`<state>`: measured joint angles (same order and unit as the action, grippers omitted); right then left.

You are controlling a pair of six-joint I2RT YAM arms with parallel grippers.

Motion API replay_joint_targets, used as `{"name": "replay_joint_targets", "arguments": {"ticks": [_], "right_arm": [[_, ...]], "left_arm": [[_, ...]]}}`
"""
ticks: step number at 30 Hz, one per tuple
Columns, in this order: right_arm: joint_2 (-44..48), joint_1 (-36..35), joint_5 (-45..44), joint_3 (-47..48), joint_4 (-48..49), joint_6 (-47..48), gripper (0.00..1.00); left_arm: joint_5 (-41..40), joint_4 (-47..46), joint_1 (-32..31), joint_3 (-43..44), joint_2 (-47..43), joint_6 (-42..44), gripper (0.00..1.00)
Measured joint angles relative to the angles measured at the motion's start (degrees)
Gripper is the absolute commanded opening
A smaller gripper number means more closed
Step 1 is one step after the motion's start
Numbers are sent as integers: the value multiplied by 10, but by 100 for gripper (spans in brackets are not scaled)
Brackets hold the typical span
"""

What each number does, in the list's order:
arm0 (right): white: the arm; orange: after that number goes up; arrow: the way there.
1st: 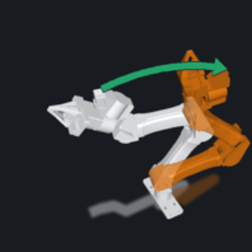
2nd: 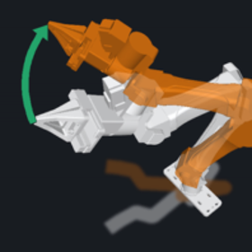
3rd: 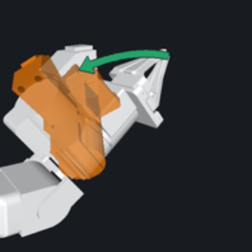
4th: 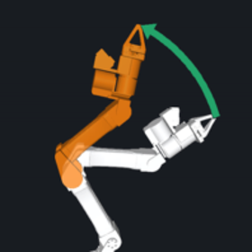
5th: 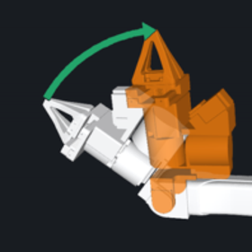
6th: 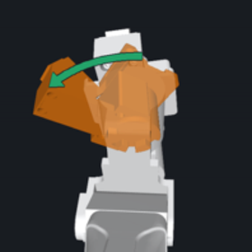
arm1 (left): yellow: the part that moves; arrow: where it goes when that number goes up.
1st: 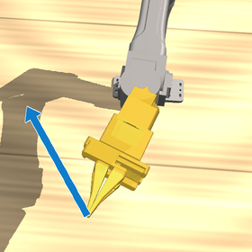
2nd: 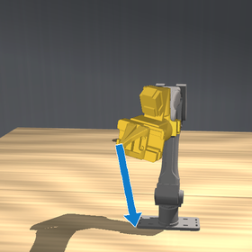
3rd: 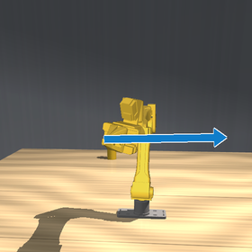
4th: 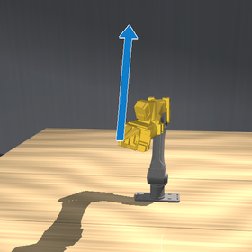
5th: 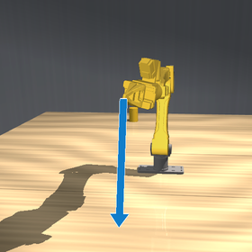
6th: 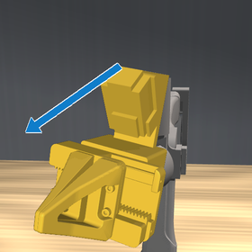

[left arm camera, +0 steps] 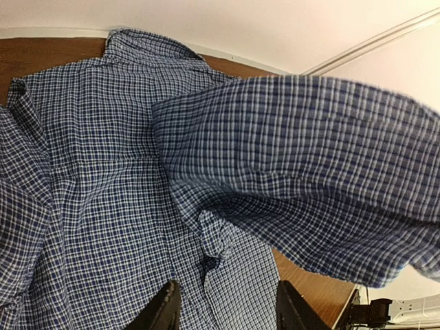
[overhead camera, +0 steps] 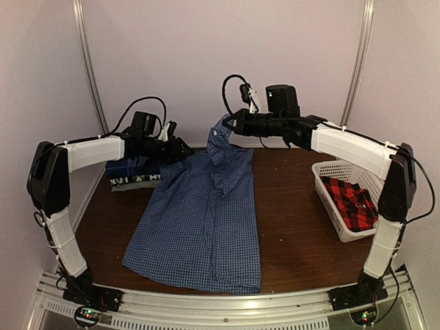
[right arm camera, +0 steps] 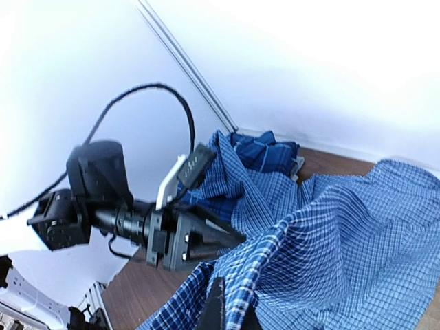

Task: Fold and stack the long sleeve shirts
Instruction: Adjust the sleeve of the 1/3-folded shirt.

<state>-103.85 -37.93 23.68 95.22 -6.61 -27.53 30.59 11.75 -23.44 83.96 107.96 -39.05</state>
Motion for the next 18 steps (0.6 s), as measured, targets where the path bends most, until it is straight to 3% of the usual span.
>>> {"name": "replay_joint_targets", "arguments": {"ticks": [10, 18], "right_arm": [[-185, 11, 40, 233, 14, -12, 0], [-199, 2, 101, 242, 37, -12, 0]], "left_arm": [[3, -66, -8, -140, -40, -27, 49], [-4, -87, 3, -108, 19, -44, 53]]}}
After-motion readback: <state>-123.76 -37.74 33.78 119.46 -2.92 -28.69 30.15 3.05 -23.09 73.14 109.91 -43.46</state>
